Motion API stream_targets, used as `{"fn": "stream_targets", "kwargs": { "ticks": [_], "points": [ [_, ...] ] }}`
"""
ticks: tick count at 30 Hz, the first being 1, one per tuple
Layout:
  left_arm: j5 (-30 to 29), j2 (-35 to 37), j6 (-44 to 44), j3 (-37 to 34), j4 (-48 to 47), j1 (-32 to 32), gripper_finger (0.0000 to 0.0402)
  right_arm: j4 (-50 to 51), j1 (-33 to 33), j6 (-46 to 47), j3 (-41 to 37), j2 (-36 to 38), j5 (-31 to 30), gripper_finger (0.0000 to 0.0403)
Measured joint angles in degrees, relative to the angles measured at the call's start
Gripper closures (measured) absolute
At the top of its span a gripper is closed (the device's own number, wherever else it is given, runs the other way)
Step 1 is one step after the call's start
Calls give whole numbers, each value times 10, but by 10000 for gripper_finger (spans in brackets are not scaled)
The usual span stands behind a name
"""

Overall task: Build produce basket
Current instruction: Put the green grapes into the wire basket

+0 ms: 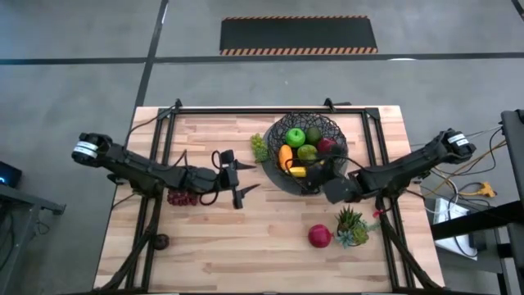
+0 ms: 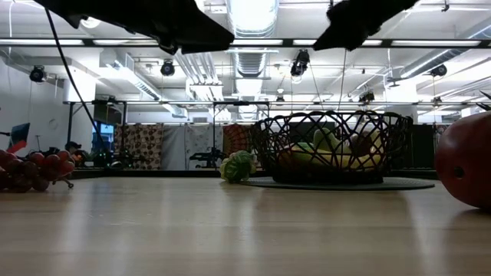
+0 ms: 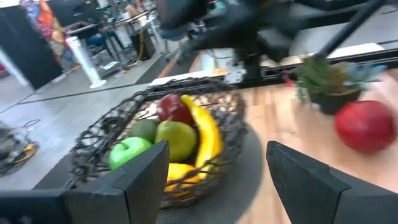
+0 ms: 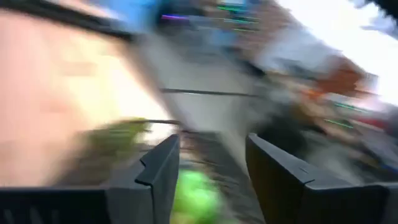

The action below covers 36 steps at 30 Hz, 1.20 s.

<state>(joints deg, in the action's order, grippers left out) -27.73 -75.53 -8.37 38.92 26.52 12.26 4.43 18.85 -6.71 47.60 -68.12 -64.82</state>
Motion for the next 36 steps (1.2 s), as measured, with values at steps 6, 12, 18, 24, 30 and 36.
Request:
{"fn": "stream_targets", "kwargs": {
  "ticks": [6, 12, 18, 24, 30, 36],
  "points": [
    [35, 0, -40, 1, 0, -74, 150, -9, -67, -83, -6, 30, 400, 287],
    [146, 0, -45, 7, 1, -204, 150, -149, -179, -159, -20, 51, 299, 333],
    [151, 3, 2, 17, 24, -276, 150, -253, -294, -137, -14, 62, 245, 367],
    [160, -2, 47, 19, -3, -279, 150, -61, -295, -26, 0, 112, 261, 390],
    [183, -4, 75, 35, -95, -280, 150, 29, -265, 71, -27, 144, 297, 394],
    [263, -4, 66, 36, -149, -270, 150, 22, -225, 75, -56, 145, 308, 394]
  ]
}}
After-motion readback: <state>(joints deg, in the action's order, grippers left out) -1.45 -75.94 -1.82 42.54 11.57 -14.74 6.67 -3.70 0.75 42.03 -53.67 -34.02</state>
